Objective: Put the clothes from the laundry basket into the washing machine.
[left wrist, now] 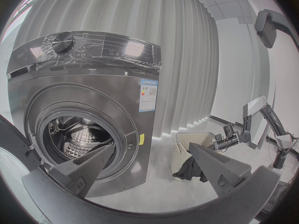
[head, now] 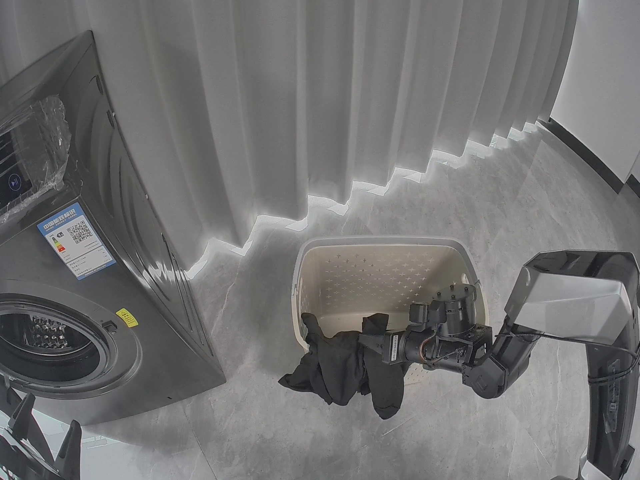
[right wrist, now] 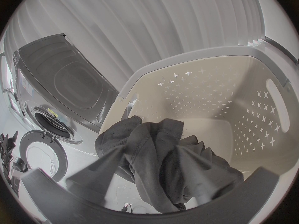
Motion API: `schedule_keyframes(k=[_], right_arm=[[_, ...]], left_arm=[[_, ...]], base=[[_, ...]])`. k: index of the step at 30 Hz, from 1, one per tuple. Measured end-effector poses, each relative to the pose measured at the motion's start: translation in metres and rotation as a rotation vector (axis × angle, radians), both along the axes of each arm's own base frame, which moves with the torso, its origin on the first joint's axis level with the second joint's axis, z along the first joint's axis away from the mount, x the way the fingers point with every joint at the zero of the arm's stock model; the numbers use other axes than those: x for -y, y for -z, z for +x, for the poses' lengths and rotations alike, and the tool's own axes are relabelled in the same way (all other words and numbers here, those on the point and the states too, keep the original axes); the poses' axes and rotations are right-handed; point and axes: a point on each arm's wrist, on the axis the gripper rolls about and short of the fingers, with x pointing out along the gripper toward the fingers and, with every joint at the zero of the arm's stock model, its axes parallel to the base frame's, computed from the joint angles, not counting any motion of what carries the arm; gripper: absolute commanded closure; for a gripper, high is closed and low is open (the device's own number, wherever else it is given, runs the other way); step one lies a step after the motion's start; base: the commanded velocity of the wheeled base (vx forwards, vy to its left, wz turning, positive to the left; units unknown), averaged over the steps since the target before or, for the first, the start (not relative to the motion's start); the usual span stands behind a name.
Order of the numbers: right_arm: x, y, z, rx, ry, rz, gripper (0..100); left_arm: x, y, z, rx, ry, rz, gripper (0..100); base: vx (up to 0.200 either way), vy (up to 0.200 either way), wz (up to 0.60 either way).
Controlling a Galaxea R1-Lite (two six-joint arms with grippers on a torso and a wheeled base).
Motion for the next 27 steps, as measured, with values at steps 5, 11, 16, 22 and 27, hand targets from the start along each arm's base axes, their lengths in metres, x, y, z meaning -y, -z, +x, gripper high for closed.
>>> schedule_keyframes(k=[5,11,16,22,27], right_arm=[[0.000,0.002,0.001,-0.004,0.003,-0.001,100],[0.003,0.002,0.000,-0.009,0.010,-0.001,100],[0.008,-0.011,-0.006,0.031,0.012,0.021,100],[0.018,-0.051,-0.028,0.122,0.007,0.074,100],[0.022,-0.093,-0.055,0.201,-0.014,0.155,100]], left_arm=[[0.000,0.000,0.000,0.000,0.000,0.000,0],[0.000,0.000,0.000,0.000,0.000,-0.001,0],[0.000,0.000,0.000,0.000,0.000,-0.007,0],[0.000,0.000,0.000,0.000,0.001,-0.012,0],[0.000,0.000,0.000,0.000,0.002,-0.014,0]], base=[[0.000,0.000,0.00],[0.000,0.000,0.00],[0.000,0.000,0.00],[0.000,0.000,0.00],[0.000,0.000,0.00]])
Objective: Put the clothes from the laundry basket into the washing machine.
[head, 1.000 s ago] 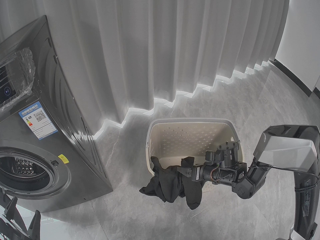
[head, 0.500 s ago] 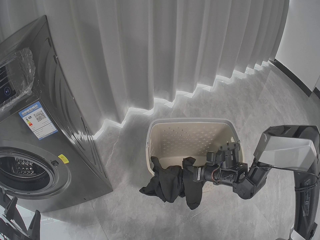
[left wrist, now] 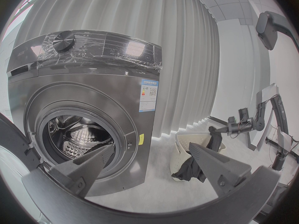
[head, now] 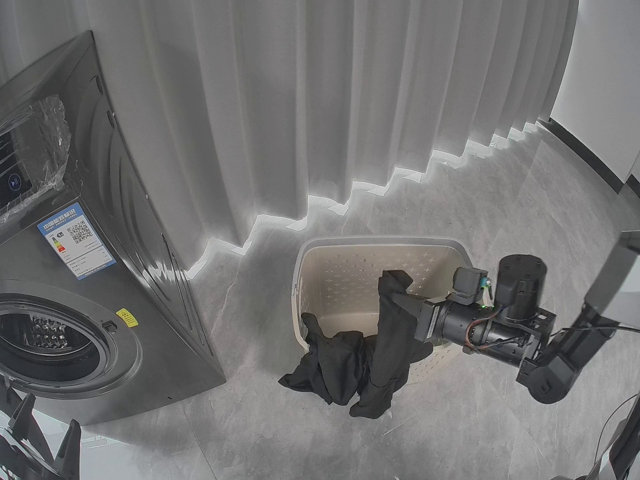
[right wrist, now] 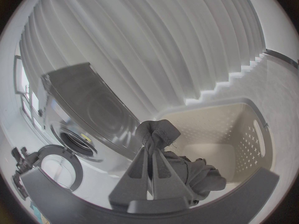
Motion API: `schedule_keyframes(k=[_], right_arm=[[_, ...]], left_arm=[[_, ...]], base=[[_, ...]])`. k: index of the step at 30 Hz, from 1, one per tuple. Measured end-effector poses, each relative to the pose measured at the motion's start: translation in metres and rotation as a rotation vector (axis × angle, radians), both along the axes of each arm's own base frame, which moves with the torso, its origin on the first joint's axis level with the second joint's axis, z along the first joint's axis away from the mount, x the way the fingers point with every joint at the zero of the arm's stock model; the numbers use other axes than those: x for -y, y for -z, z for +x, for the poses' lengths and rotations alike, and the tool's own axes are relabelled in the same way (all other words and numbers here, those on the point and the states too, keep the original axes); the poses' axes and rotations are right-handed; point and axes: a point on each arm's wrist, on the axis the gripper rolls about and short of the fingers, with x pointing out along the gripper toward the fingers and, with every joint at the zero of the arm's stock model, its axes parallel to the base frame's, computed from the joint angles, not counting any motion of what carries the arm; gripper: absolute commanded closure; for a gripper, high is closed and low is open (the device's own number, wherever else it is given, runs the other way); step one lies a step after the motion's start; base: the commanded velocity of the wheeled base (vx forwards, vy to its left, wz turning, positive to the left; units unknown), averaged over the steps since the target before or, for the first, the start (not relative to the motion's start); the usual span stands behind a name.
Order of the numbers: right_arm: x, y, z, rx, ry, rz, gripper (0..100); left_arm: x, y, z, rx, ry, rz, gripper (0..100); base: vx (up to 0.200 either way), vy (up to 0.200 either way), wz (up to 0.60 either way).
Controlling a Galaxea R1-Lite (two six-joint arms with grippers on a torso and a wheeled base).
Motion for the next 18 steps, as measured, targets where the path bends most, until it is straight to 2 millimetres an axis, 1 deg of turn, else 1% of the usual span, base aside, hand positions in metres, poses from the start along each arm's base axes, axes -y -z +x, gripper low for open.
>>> schedule_keyframes(k=[5,7,11,15,18], right_arm=[[-0.006,-0.043,-0.033,0.059,-0.058,0.160,100],[-0.009,-0.062,-0.049,0.067,-0.095,0.247,100],[-0.014,-0.090,-0.077,0.051,-0.177,0.397,100],[-0.012,-0.109,-0.092,0.072,-0.237,0.468,100],[-0.009,-0.114,-0.095,0.081,-0.255,0.485,100]], left_arm=[[0.000,0.000,0.000,0.000,0.000,0.000,0],[0.000,0.000,0.000,0.001,0.000,0.000,0],[0.000,0.000,0.000,0.000,0.001,-0.005,0],[0.000,0.000,0.000,0.000,0.001,-0.013,0],[0.000,0.000,0.000,-0.001,0.002,-0.014,0]], base=[[0.000,0.000,0.00],[0.000,0.000,0.00],[0.000,0.000,0.00],[0.000,0.000,0.00],[0.000,0.000,0.00]])
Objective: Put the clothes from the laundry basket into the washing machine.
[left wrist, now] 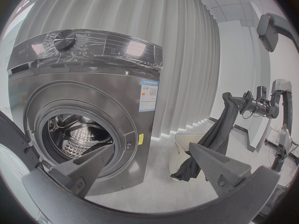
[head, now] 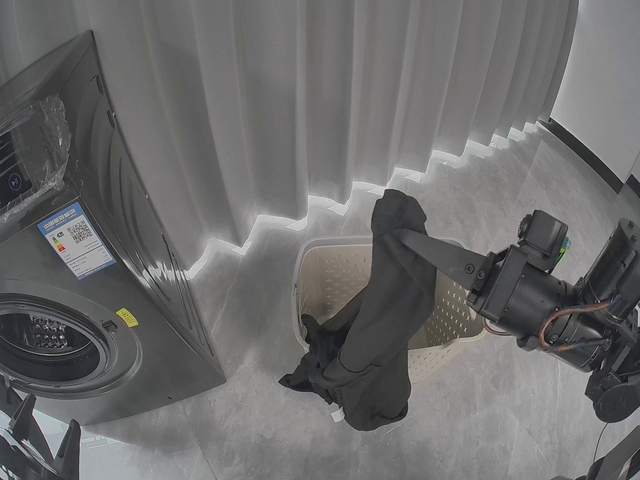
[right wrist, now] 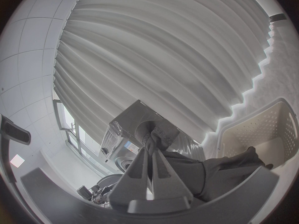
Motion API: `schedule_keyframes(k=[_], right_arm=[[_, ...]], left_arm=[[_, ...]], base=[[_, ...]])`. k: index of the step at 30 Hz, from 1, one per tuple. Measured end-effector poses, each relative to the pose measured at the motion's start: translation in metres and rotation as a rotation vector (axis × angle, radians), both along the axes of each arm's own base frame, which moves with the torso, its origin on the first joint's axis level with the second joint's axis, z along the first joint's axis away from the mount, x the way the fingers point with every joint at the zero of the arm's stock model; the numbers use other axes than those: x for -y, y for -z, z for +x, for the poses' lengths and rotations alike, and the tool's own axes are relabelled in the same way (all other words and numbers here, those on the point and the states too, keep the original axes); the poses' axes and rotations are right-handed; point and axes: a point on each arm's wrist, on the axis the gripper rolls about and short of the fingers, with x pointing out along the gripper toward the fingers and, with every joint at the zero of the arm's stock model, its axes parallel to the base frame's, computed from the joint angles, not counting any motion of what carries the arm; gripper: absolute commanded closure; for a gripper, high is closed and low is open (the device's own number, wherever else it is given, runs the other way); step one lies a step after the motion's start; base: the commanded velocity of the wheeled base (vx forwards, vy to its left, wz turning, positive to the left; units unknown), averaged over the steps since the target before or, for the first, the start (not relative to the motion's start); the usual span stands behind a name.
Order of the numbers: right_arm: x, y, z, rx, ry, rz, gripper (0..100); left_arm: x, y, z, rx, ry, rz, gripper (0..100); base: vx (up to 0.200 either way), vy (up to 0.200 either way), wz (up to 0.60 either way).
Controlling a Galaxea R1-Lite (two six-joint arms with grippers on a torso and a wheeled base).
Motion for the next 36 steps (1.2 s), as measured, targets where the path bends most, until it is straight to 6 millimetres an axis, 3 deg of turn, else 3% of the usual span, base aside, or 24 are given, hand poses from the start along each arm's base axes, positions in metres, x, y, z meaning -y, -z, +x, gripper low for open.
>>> schedule_keyframes(k=[13,22,36], right_arm=[[0.016,-0.006,0.012,0.015,0.043,0.004,100],[0.016,0.003,0.017,-0.035,0.056,-0.049,100],[0.019,0.003,0.022,0.019,0.000,-0.084,100]], left_arm=[[0.000,0.000,0.000,0.000,0.003,-0.004,0],[0.000,0.000,0.000,0.000,0.003,-0.005,0],[0.000,0.000,0.000,0.000,0.003,-0.004,0]], base=[[0.000,0.000,0.00],[-0.200,0.000,0.00],[0.000,0.000,0.00]])
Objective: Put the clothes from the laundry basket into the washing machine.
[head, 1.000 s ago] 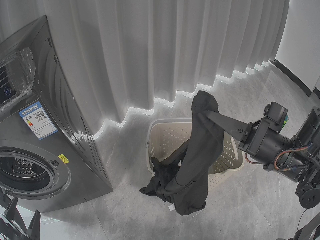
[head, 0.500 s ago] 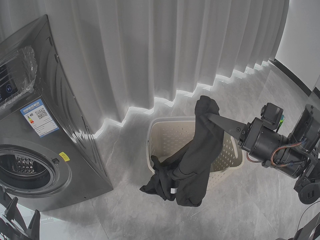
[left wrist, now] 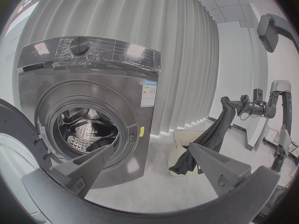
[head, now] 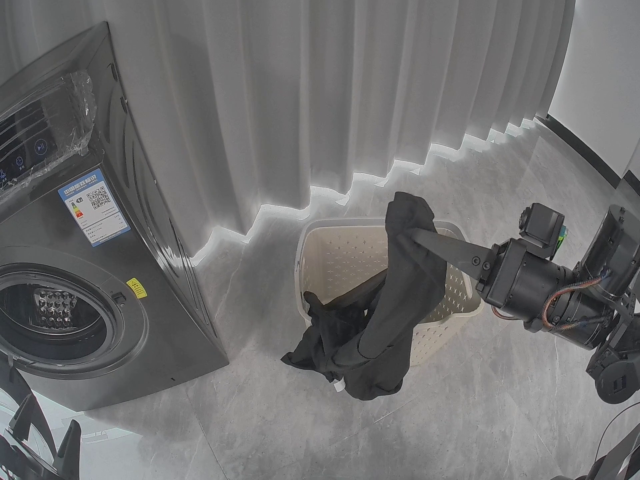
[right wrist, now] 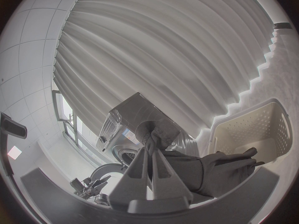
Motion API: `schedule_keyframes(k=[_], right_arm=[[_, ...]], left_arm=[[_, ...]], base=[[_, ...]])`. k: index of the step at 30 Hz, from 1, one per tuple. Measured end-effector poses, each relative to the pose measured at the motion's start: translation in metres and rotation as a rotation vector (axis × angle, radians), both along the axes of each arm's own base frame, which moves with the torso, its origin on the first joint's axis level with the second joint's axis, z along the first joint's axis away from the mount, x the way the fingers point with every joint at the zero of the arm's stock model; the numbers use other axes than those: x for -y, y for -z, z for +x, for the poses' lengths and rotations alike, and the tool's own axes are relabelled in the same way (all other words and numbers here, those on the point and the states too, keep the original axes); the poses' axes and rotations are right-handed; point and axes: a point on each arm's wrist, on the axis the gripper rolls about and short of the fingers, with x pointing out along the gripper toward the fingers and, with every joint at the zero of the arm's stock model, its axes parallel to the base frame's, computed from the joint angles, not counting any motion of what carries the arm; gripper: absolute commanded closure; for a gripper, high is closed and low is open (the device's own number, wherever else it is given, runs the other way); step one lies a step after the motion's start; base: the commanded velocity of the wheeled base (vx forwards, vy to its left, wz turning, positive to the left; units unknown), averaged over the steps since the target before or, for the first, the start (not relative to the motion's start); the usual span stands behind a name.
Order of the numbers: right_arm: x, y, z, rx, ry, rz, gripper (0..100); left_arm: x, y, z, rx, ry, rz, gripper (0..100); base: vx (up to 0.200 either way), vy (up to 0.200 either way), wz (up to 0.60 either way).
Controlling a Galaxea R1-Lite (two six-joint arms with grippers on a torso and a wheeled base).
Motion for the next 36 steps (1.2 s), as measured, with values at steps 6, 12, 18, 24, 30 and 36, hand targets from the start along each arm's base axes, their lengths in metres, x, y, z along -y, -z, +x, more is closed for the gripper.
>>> schedule_keyframes(k=[6,12,18,24,30,36], right_arm=[[0.001,0.002,0.000,-0.003,-0.010,-0.010,100],[0.001,0.002,-0.001,0.006,-0.015,-0.010,100],[-0.005,-0.001,-0.012,0.017,-0.062,-0.007,100],[-0.017,-0.005,-0.042,0.114,-0.221,-0.015,100],[-0.021,-0.016,-0.061,0.215,-0.324,0.031,100],[-0.026,-0.024,-0.061,0.250,-0.383,0.049,100]], left_arm=[[0.000,0.000,0.000,0.000,0.000,0.001,0],[0.000,0.000,0.000,0.000,0.000,0.001,0],[0.000,0.000,0.000,0.000,0.000,0.001,0],[0.000,0.000,0.000,0.000,0.000,0.000,0],[0.000,0.000,0.000,0.000,0.003,-0.004,0],[0.000,0.000,0.000,0.000,0.003,-0.004,0]], base=[[0.000,0.000,0.40],[0.000,0.000,0.50],[0.000,0.000,0.00],[0.000,0.000,0.00],[0.000,0.000,0.00],[0.000,0.000,0.00]])
